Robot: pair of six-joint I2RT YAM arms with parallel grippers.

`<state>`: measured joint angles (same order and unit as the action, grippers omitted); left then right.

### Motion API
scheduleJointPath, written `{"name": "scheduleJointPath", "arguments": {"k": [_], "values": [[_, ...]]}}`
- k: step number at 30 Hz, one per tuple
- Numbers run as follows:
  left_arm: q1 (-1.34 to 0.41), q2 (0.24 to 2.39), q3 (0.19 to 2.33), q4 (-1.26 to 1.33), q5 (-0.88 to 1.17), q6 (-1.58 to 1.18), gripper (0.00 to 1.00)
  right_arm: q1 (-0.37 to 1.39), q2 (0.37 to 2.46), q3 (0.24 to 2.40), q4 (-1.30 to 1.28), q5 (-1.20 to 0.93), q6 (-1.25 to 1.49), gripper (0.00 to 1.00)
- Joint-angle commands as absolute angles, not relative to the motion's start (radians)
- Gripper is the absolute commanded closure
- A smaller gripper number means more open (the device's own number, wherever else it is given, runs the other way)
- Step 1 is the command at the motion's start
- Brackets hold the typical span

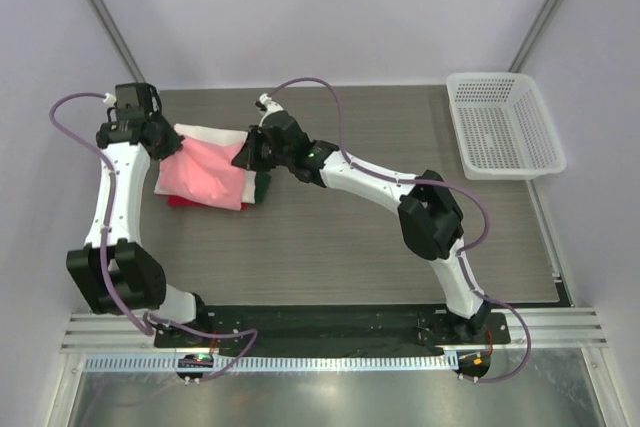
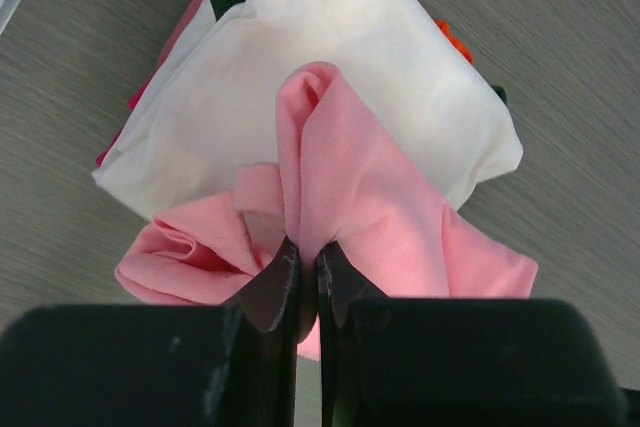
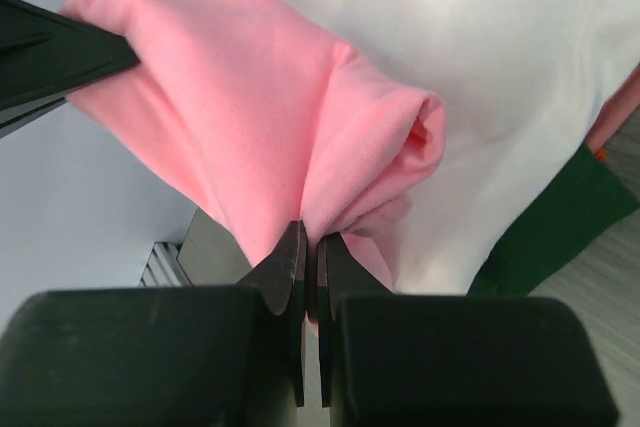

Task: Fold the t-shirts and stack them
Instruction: Neatly place the folded tshirt to the corner

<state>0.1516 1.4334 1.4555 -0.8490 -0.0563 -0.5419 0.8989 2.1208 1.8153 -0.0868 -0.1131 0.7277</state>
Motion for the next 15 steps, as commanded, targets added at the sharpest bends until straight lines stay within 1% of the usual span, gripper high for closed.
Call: {"name": "scheduleJointPath", "arguments": {"k": [1, 3, 7, 13, 15], "values": [[0.16, 1.497, 1.511, -0.743, -0.038, -0.56, 1.0, 0.891, 2.155, 1.925, -0.006, -0.103, 0.678, 0.99], [0.16, 1.525, 1.511, -0.706, -0.052, -0.572, 1.0, 0.881, 2.21, 1.975, -0.005, -0.101, 0.672, 0.99], [0.158, 1.665, 1.569, -0.655, -0.045, -0.581, 1.0, 0.839, 2.307, 2.049, 0.037, -0.115, 0.658, 0.99], [0.161, 1.839, 1.663, -0.653, -0.054, -0.571, 1.0, 0.767, 2.434, 2.16, 0.063, -0.144, 0.635, 0.99], [0.161, 1.853, 1.664, -0.65, -0.055, -0.569, 0.99, 0.749, 2.453, 2.166, 0.084, -0.187, 0.64, 0.95]]}}
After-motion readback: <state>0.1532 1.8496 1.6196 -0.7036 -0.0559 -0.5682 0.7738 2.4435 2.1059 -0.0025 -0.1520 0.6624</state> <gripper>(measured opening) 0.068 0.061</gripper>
